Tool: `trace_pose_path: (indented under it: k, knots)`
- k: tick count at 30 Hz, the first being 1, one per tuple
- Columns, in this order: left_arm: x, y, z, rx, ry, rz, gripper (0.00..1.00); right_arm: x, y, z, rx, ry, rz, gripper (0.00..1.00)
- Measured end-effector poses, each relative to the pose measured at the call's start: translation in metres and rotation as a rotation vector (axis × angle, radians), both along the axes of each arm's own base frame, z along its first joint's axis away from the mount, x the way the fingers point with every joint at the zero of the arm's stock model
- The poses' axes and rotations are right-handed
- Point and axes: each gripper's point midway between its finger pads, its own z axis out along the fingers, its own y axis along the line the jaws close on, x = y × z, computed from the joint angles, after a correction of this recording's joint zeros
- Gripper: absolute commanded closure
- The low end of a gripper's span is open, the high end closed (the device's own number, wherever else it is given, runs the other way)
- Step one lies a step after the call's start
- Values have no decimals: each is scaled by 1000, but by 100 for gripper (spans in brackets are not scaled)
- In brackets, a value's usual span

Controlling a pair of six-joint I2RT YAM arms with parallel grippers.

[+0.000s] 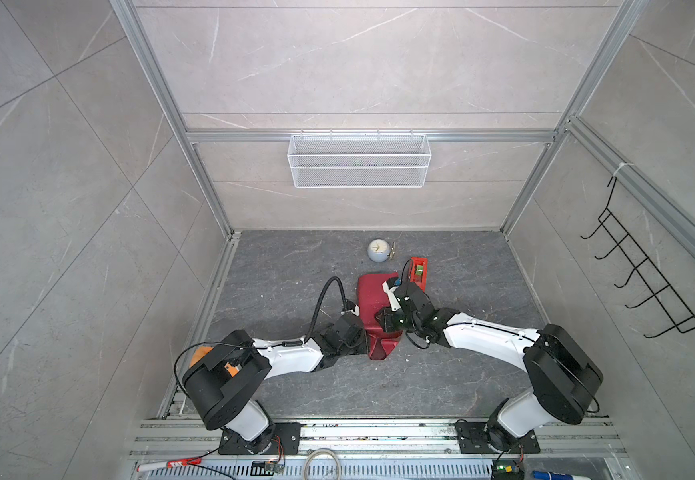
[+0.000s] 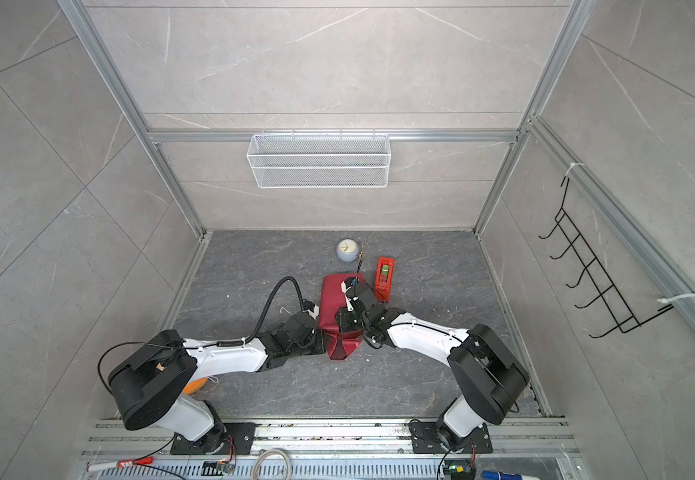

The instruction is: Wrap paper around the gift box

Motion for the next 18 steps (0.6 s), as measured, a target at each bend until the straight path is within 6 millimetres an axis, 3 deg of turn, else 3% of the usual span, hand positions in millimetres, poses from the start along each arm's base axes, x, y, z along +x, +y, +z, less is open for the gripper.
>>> trace_pose_path:
  k: [5, 18]
  knots:
    - [2, -3, -4, -9, 5, 11, 74, 0, 0, 0, 2, -1, 0, 72]
    - [6, -5, -1, -21, -9, 27, 74, -2, 1, 7, -15, 16, 17, 64]
